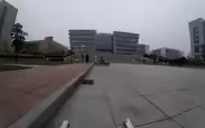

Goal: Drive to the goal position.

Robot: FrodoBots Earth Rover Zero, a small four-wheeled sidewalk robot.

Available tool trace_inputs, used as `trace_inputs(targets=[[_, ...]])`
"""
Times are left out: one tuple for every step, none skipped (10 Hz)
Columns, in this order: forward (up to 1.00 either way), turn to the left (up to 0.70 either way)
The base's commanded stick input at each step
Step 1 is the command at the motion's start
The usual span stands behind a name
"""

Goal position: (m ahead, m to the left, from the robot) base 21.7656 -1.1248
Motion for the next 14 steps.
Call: trace_inputs(targets=[[0.68,-0.04],[0.68,-0.04],[0.68,-0.04],[0.68,-0.04],[0.68,-0.04],[0.68,-0.04],[0.68,-0.04],[0.68,-0.04],[0.68,-0.04],[0.68,-0.04],[0.68,-0.05],[0.68,-0.21],[0.68,-0.34],[0.68,-0.34]])
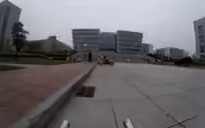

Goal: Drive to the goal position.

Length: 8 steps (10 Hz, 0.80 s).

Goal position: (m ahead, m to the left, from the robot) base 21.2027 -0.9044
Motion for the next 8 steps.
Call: trace_inputs(targets=[[0.68,-0.34],[0.68,-0.34],[0.68,-0.34],[0.68,-0.34],[0.68,-0.34],[0.68,-0.32],[0.68,-0.04],[0.68,-0.04]])
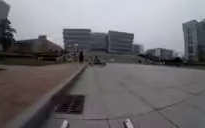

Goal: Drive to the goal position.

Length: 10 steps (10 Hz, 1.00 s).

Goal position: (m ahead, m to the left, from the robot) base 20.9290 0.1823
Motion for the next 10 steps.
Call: trace_inputs(targets=[[0.68,-0.04],[0.68,-0.04],[0.68,-0.04],[0.68,-0.04],[0.68,-0.04],[0.68,-0.04],[0.68,-0.05],[0.68,-0.13],[0.68,-0.31],[0.68,-0.34]])
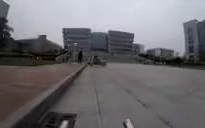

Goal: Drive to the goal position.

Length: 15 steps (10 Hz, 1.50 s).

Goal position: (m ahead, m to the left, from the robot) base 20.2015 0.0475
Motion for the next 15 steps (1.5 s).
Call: trace_inputs(targets=[[0.68,-0.34],[0.68,-0.34],[0.68,-0.34],[0.68,-0.34],[0.68,-0.34],[0.68,-0.34],[0.68,-0.34],[0.68,-0.34],[0.68,-0.34],[0.68,-0.34],[0.68,-0.11],[0.68,-0.02],[0.68,-0.02],[0.68,-0.02],[0.68,-0.02]])
